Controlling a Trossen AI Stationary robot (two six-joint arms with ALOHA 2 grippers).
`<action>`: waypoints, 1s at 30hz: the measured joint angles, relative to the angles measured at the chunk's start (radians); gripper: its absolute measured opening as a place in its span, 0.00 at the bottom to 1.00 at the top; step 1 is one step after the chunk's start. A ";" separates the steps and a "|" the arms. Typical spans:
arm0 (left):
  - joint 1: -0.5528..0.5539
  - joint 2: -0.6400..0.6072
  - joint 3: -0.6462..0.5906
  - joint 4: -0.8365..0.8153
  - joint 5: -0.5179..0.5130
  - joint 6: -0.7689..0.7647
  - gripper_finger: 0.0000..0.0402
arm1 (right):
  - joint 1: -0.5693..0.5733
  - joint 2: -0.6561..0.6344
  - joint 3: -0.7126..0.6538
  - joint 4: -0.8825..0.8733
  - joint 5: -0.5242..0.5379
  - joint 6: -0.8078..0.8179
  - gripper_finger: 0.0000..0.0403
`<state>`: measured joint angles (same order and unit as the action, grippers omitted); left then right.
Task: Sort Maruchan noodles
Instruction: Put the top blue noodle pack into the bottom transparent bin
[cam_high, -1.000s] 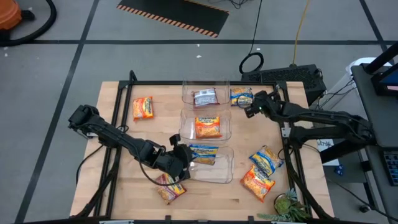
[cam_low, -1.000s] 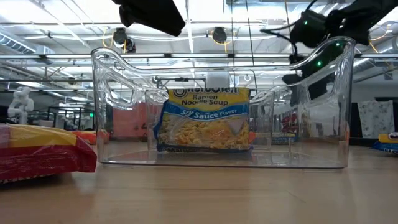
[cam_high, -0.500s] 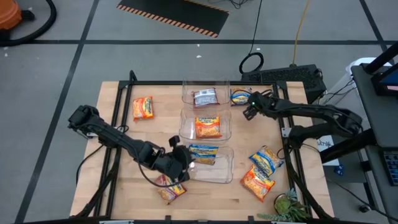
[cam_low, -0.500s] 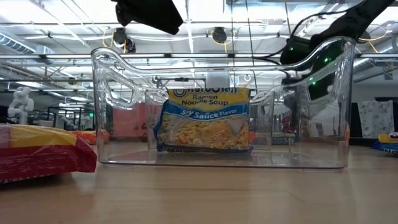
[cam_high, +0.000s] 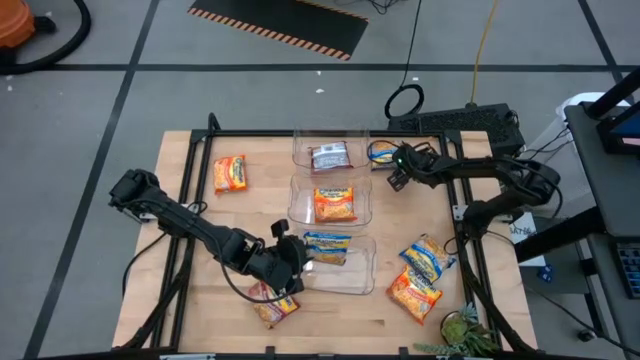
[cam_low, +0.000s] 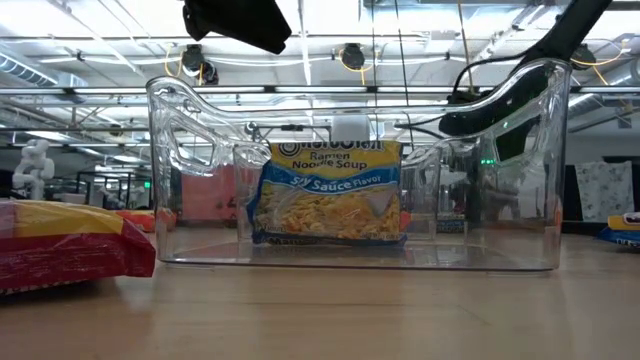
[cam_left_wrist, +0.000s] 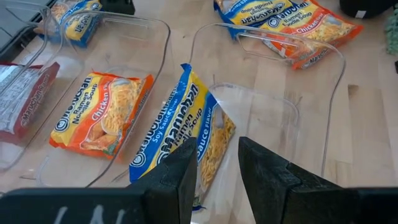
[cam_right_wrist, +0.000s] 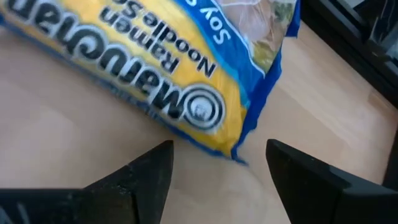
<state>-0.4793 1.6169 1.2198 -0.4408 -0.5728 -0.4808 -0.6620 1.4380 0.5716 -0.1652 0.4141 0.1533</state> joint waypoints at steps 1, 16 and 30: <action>0.000 0.000 0.000 0.000 0.000 0.000 0.31 | -0.003 0.014 0.000 0.017 0.000 -0.005 0.62; 0.000 0.000 0.000 -0.003 0.000 0.000 0.31 | -0.006 0.088 0.002 0.087 -0.059 -0.046 0.29; 0.000 0.000 0.000 -0.006 -0.001 0.015 0.31 | 0.024 -0.079 -0.006 -0.007 -0.215 -0.035 0.01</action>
<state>-0.4789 1.6169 1.2198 -0.4470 -0.5735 -0.4656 -0.6379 1.3594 0.5655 -0.1726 0.1987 0.1185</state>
